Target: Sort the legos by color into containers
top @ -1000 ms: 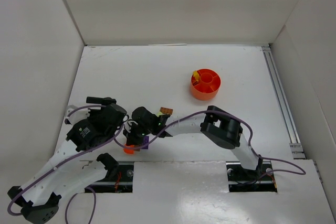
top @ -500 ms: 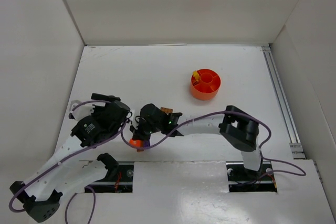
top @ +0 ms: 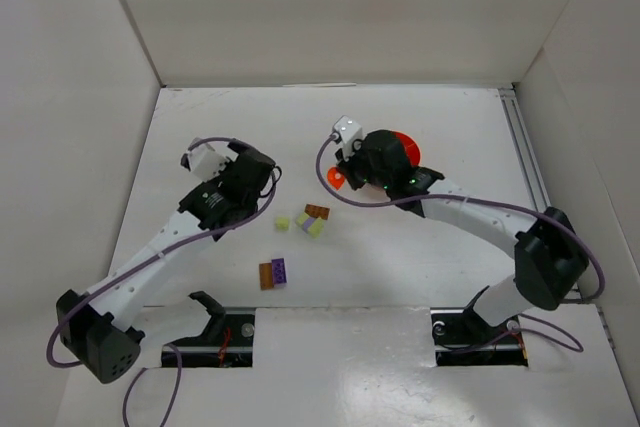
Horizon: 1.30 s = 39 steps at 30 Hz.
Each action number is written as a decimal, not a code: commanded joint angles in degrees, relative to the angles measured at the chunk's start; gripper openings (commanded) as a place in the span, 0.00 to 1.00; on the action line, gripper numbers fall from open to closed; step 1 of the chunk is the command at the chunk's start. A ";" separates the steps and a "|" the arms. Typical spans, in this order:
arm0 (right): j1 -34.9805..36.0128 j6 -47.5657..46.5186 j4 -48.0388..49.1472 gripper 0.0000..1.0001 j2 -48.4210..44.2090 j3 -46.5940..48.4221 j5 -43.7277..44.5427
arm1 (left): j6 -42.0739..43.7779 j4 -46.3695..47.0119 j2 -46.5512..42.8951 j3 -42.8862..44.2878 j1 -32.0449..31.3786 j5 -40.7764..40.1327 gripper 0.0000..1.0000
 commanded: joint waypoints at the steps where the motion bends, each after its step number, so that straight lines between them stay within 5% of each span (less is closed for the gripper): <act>1: -3.91 -5.78 -4.50 0.00 -7.07 -1.19 11.26 | 15.03 11.30 4.13 3.80 3.36 10.29 1.00; 9: -8.50 -21.00 -5.12 0.00 -10.53 -3.75 22.52 | 27.17 18.86 13.55 5.30 8.11 26.74 1.00; 30: -6.21 -27.96 -4.07 0.00 -0.07 -2.87 35.53 | 33.07 24.23 20.41 4.16 9.26 32.82 1.00; 39: -2.88 -29.09 -3.54 0.08 0.99 -2.87 41.07 | 33.07 24.23 20.41 3.63 9.26 32.82 1.00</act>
